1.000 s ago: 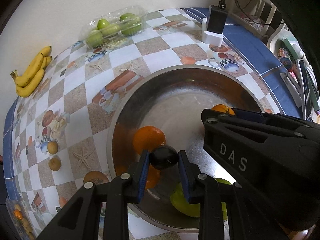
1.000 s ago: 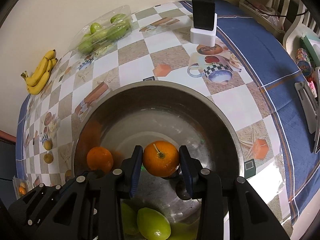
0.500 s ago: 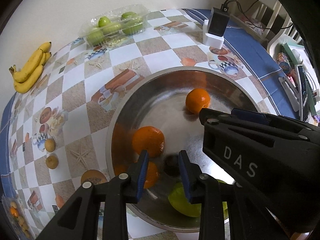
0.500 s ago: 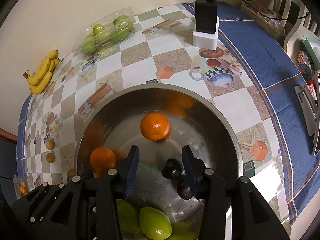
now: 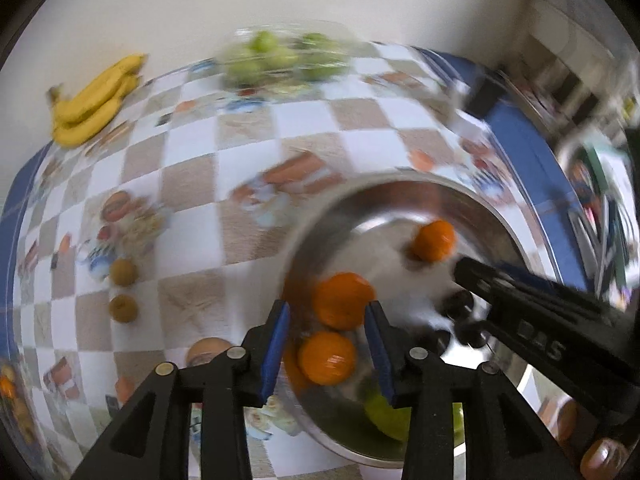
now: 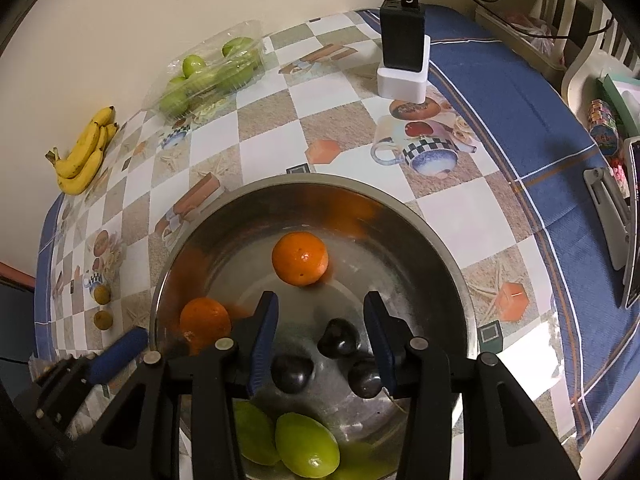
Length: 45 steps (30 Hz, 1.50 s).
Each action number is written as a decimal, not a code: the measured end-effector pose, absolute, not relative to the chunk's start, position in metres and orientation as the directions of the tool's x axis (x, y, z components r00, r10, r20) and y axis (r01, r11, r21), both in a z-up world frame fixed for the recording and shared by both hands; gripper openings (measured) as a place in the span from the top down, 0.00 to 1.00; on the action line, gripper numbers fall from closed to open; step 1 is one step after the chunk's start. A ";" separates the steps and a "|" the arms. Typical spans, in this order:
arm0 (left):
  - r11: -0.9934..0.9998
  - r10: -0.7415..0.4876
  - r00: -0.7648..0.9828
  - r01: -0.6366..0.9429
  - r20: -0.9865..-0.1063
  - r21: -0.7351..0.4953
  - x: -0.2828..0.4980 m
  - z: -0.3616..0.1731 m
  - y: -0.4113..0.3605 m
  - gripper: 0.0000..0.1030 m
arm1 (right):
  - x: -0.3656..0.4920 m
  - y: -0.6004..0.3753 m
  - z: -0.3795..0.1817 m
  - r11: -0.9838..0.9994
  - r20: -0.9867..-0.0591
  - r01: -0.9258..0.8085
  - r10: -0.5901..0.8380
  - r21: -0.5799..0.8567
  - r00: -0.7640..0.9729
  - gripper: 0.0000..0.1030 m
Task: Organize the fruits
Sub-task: 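Lift both open tools up out of the bowl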
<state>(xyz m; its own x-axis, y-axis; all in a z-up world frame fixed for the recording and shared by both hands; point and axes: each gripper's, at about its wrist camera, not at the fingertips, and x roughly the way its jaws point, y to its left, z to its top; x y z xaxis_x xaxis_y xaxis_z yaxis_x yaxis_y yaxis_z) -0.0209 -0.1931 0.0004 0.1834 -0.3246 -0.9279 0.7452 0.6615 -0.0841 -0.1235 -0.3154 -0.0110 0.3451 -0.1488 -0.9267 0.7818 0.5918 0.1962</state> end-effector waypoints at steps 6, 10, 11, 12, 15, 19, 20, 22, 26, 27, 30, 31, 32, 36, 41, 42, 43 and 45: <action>0.771 -0.310 0.260 0.631 -0.914 -0.082 0.007 0.006 -0.171 0.44 | -0.121 -0.313 -0.011 0.601 -0.928 0.776 -0.146 0.192 0.342 0.56; 0.823 -0.304 0.296 0.560 -0.906 -0.093 0.019 0.009 -0.156 0.39 | -0.119 -0.310 -0.011 0.613 -0.929 0.768 -0.146 0.186 0.341 0.56; 0.833 -0.300 0.304 0.546 -0.904 -0.093 0.021 0.010 -0.154 0.38 | -0.118 -0.310 -0.010 0.615 -0.929 0.767 -0.146 0.185 0.341 0.56; 0.843 -0.294 0.310 0.530 -0.904 -0.092 0.023 0.010 -0.151 0.36 | -0.118 -0.310 -0.010 0.616 -0.929 0.766 -0.147 0.184 0.341 0.56; 0.870 -0.275 0.323 0.485 -0.906 -0.091 0.029 0.008 -0.144 0.27 | -0.117 -0.310 -0.010 0.618 -0.930 0.766 -0.147 0.180 0.338 0.55; 0.913 -0.253 0.319 0.392 -0.914 -0.116 0.038 0.001 -0.129 0.10 | -0.117 -0.310 -0.012 0.615 -0.931 0.768 -0.145 0.180 0.335 0.28; 0.922 -0.245 0.317 0.369 -0.916 -0.119 0.040 -0.001 -0.126 0.05 | -0.117 -0.310 -0.012 0.617 -0.931 0.768 -0.149 0.175 0.332 0.25; 0.939 -0.229 0.318 0.321 -0.920 -0.123 0.044 -0.005 -0.118 0.04 | -0.116 -0.309 -0.012 0.625 -0.933 0.765 -0.161 0.157 0.323 0.22; 0.954 -0.215 0.322 0.270 -0.922 -0.128 0.049 -0.008 -0.108 0.00 | -0.115 -0.308 -0.014 0.634 -0.934 0.758 -0.160 0.152 0.320 0.19; 0.957 -0.213 0.324 0.260 -0.922 -0.130 0.050 -0.008 -0.107 0.00 | -0.114 -0.308 -0.014 0.635 -0.934 0.757 -0.159 0.151 0.320 0.19; 0.962 -0.208 0.328 0.241 -0.922 -0.131 0.051 -0.008 -0.103 0.00 | -0.113 -0.307 -0.014 0.640 -0.935 0.754 -0.161 0.145 0.316 0.18; 0.962 -0.206 0.331 0.238 -0.921 -0.130 0.051 -0.008 -0.103 0.00 | -0.113 -0.307 -0.014 0.641 -0.935 0.754 -0.162 0.144 0.316 0.17; 0.963 -0.205 0.335 0.239 -0.920 -0.127 0.052 -0.008 -0.102 0.00 | -0.113 -0.307 -0.014 0.642 -0.934 0.753 -0.165 0.144 0.318 0.16; 0.963 -0.195 0.355 0.246 -0.914 -0.110 0.051 -0.006 -0.102 0.00 | -0.112 -0.306 -0.012 0.648 -0.926 0.747 -0.175 0.148 0.336 0.03; 0.963 -0.193 0.367 0.246 -0.910 -0.105 0.052 -0.004 -0.101 0.00 | -0.112 -0.306 -0.013 0.646 -0.928 0.751 -0.179 0.139 0.326 0.01; 0.964 -0.195 0.367 0.244 -0.910 -0.108 0.052 -0.004 -0.100 0.00 | -0.112 -0.306 -0.014 0.644 -0.929 0.752 -0.178 0.140 0.325 0.01; 0.964 -0.193 0.369 0.244 -0.909 -0.106 0.052 -0.003 -0.100 0.00 | -0.112 -0.306 -0.013 0.642 -0.928 0.753 -0.179 0.141 0.326 0.01; 0.965 -0.189 0.387 0.245 -0.902 -0.096 0.053 0.001 -0.099 0.00 | -0.112 -0.306 -0.013 0.642 -0.928 0.754 -0.181 0.140 0.326 0.01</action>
<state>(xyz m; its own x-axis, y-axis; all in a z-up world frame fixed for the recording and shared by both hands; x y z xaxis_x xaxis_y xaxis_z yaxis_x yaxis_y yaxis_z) 0.0525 -0.0989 0.0009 0.3874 -0.1885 -0.9024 0.2451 0.9647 -0.0963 -0.1124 -0.3061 -0.0127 0.3264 -0.1814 -0.9277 0.7541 0.6417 0.1398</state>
